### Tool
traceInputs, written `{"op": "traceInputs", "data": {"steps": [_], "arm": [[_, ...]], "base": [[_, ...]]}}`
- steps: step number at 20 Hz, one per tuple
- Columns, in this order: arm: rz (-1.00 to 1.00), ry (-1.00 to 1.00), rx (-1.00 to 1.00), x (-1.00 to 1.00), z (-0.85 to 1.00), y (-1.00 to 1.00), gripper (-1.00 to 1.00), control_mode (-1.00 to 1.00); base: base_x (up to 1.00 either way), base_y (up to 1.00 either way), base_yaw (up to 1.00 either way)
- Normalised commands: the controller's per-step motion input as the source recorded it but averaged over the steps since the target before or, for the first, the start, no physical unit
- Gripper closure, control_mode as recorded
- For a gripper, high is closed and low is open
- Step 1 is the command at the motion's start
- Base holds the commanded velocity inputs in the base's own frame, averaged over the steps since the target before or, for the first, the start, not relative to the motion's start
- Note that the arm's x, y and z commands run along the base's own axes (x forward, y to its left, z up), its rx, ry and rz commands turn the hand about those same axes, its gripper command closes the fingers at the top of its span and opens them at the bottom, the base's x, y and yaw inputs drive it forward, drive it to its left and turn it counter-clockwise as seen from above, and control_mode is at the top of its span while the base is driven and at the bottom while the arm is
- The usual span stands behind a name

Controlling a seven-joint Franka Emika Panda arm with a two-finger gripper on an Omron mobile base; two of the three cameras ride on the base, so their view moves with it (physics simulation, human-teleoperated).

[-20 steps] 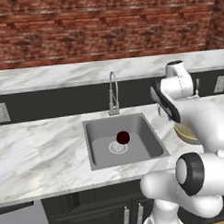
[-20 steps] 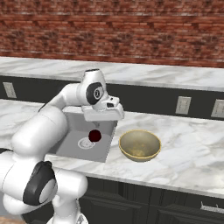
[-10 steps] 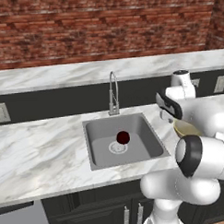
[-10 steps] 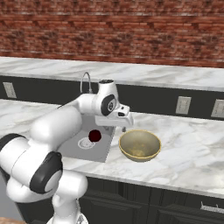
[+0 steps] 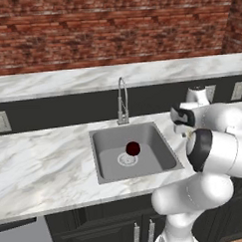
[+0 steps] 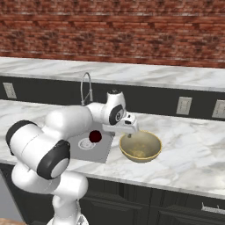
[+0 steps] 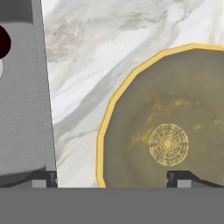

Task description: Pick the mug and place it in the sink. Pick the bowl and place it in the open cabinet and then close the cabinet.

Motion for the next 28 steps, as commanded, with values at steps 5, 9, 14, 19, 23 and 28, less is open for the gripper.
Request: {"op": "traceInputs", "data": {"steps": [5,9,14,19,23,28], "arm": [[0.0,-0.01,0.02,0.02,-0.22,-0.09,-1.0,-1.0],[-0.01,0.0,0.02,0.0,-0.14,0.0,-1.0,-1.0],[-0.03,0.0,0.01,0.0,-0.21,0.03,-1.0,-1.0],[-0.04,0.0,0.0,0.0,-0.34,0.0,-1.0,-1.0],[-0.03,0.0,0.0,0.0,-0.4,0.0,-1.0,-1.0],[-0.02,0.0,0.01,0.0,-0.23,-0.03,-1.0,-1.0]], "base": [[0.0,0.0,0.0],[0.0,0.0,0.0],[0.0,0.0,0.0],[0.0,0.0,0.0],[0.0,0.0,0.0],[0.0,0.0,0.0]]}}
